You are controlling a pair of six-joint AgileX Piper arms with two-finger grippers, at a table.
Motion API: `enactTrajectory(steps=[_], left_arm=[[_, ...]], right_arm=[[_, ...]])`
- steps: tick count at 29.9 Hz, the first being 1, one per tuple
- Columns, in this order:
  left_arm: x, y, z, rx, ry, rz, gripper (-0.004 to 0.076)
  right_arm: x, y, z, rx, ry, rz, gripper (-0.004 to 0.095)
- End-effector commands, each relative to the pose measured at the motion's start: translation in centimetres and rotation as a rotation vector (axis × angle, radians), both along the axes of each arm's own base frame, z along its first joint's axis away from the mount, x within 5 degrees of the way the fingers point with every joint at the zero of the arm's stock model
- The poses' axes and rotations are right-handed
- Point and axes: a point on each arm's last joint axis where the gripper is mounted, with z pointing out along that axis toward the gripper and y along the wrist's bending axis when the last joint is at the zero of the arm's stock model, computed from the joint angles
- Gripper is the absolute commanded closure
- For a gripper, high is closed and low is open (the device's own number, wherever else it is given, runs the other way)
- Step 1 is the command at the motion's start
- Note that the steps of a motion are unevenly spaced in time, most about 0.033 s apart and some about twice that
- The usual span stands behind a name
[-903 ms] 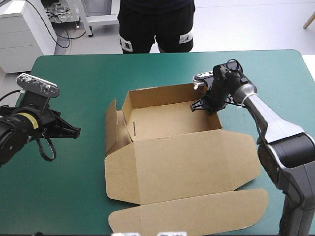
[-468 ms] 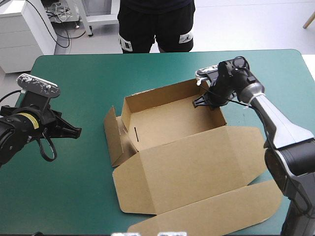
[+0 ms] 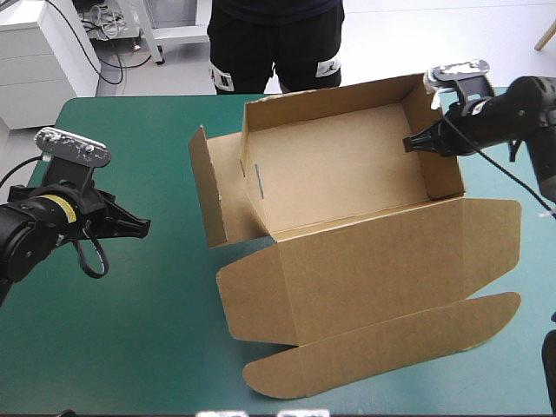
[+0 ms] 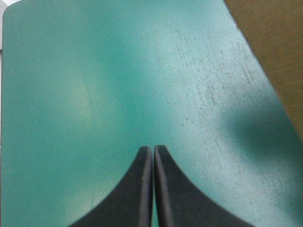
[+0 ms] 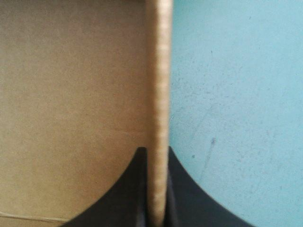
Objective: Fold the box
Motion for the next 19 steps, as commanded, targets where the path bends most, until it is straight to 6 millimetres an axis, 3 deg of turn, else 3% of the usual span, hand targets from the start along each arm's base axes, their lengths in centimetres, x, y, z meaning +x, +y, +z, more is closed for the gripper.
enactTrajectory(steps=[1, 7, 11, 16, 19], left_arm=[[0.5, -0.2, 0.8, -0.027, -0.072, 0.0, 0.0731], [1.9, 0.0, 0.6, -0.043, -0.093, 0.001, 0.0706], [2.7, 0.7, 0.2, -0.127, -0.062, -0.04, 0.0706], [4.1, 2.8, -1.0, -0.291, -0.02, -0.07, 0.0706], [5.0, 4.4, -2.7, -0.425, -0.002, -0.071, 0.0706]], right_arm=[[-3.0, -1.1, 4.1, 0.049, -0.167, -0.014, 0.093], [-4.9, -1.8, 5.6, 0.036, -0.224, -0.035, 0.093], [-5.1, -1.8, 5.7, 0.041, -0.23, -0.031, 0.093], [-5.2, -1.6, 5.8, 0.059, -0.231, -0.024, 0.093], [-5.2, -1.5, 5.8, 0.07, -0.233, -0.013, 0.0929]])
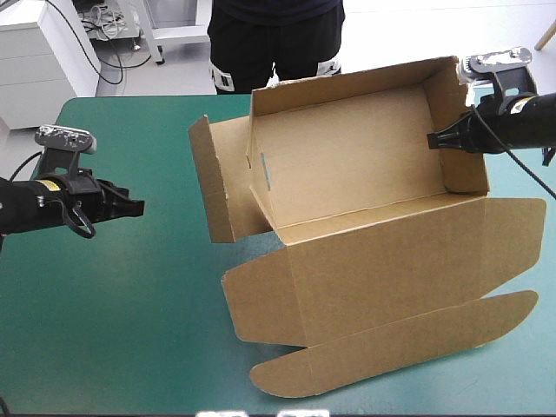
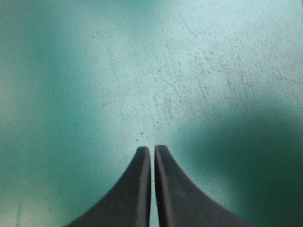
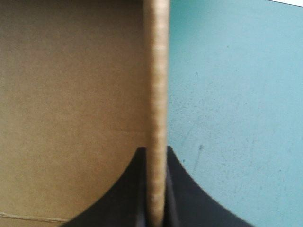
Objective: Fold the box
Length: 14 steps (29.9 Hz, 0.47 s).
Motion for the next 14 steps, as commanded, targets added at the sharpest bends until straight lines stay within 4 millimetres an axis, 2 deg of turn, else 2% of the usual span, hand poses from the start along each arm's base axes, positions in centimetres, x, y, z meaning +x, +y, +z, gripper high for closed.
enactTrajectory(steps=[1, 5, 9, 11, 14], left_arm=[[0.8, 1.4, -0.5, -0.172, -0.081, -0.026, 0.0706], [1.4, 3.2, -4.5, -0.279, -0.045, -0.05, 0.0708], [1.7, 3.5, -8.1, -0.35, -0.08, -0.005, 0.0709], [1.8, 3.6, -9.5, -0.364, -0.093, 0.037, 0.0709], [1.8, 3.9, -10.5, -0.38, -0.103, 0.096, 0.0708]], right_arm=[[-1.3, 0.2, 2.2, 0.05, -0.118, 0.003, 0.093], [-1.3, 0.2, 2.3, 0.052, -0.118, 0.006, 0.093], [-1.3, 0.3, 2.3, 0.055, -0.119, 0.009, 0.093], [-1.3, 0.3, 2.3, 0.055, -0.12, 0.012, 0.0929], [-1.3, 0.3, 2.3, 0.055, -0.12, 0.012, 0.093]])
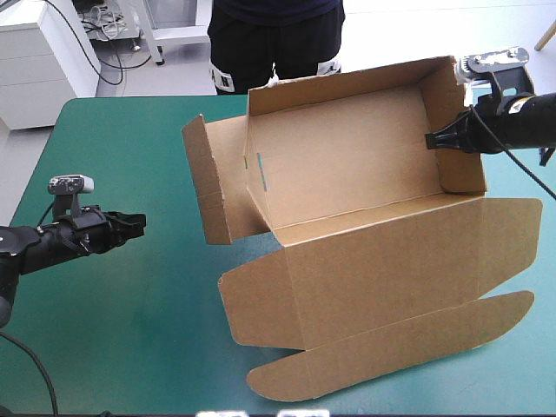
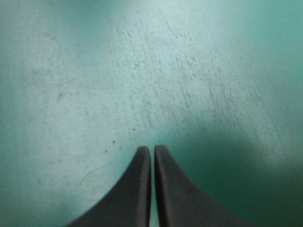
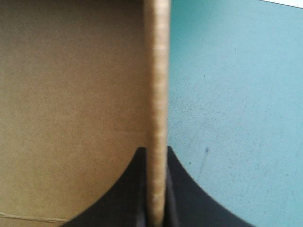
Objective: Fold the box
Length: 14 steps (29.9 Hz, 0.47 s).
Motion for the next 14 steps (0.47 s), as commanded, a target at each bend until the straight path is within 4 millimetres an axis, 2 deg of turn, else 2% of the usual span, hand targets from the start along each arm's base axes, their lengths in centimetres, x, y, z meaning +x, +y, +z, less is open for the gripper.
enactTrajectory(steps=[1, 3, 5, 10, 12, 14], left_arm=[[0.2, 0.1, 0.9, -0.058, -0.098, 0.078, 0.0704], [0.4, -0.1, 0.8, -0.084, -0.1, 0.064, 0.0674], [0.5, -0.4, 0.9, -0.123, -0.114, 0.025, 0.0607], [1.3, -1.0, 0.5, -0.187, -0.131, -0.036, 0.0322], [1.6, -1.4, 0.1, -0.201, -0.129, -0.067, 0.0232], [1.9, -1.8, -0.1, -0.222, -0.127, -0.089, 0.0198]], right_arm=[[-1.3, 0.1, 2.2, 0.044, -0.116, -0.004, 0.0929], [-1.3, 0.2, 2.2, 0.05, -0.117, -0.001, 0.093], [-1.3, 0.2, 2.3, 0.058, -0.117, 0.002, 0.093], [-1.3, 0.5, 2.3, 0.068, -0.118, 0.02, 0.093], [-1.3, 0.5, 2.3, 0.07, -0.118, 0.021, 0.0929], [-1.3, 0.6, 2.3, 0.08, -0.12, 0.028, 0.093]])
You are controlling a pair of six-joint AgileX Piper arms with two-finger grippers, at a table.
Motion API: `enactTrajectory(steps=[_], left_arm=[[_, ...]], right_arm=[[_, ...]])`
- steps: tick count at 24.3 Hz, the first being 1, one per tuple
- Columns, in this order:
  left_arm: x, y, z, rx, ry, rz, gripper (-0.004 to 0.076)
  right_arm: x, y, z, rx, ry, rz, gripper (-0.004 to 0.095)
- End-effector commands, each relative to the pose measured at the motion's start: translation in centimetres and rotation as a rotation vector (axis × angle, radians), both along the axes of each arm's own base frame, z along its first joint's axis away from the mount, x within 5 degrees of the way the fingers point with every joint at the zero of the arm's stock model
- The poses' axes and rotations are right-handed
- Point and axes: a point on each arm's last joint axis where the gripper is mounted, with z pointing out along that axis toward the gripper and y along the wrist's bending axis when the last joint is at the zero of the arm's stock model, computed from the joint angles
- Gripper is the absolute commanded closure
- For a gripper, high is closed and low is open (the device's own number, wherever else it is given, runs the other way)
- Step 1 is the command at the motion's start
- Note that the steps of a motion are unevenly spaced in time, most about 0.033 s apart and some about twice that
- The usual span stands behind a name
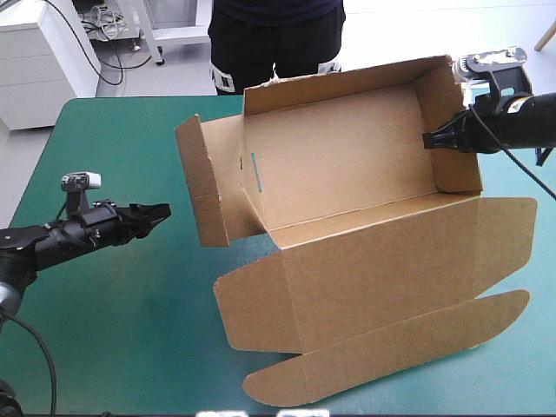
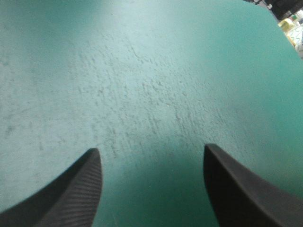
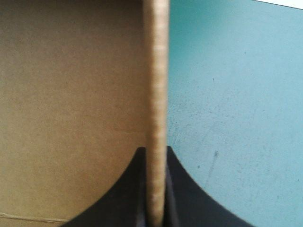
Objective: Fold the box
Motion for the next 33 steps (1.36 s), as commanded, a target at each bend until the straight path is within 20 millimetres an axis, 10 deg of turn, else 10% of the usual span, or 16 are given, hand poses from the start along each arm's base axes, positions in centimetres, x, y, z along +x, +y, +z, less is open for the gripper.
enactTrajectory(steps=[1, 33], left_arm=[[0.4, -1.1, 1.4, -0.089, -0.074, -0.054, 0.0196], [0.6, -4.1, 7.1, -0.416, -0.324, -0.306, 0.0182]], right_arm=[[-1.3, 0.4, 2.3, 0.061, -0.119, 0.014, 0.0929], [2.3, 6.7, 0.5, -0.047, -0.194, -0.042, 0.0923]])
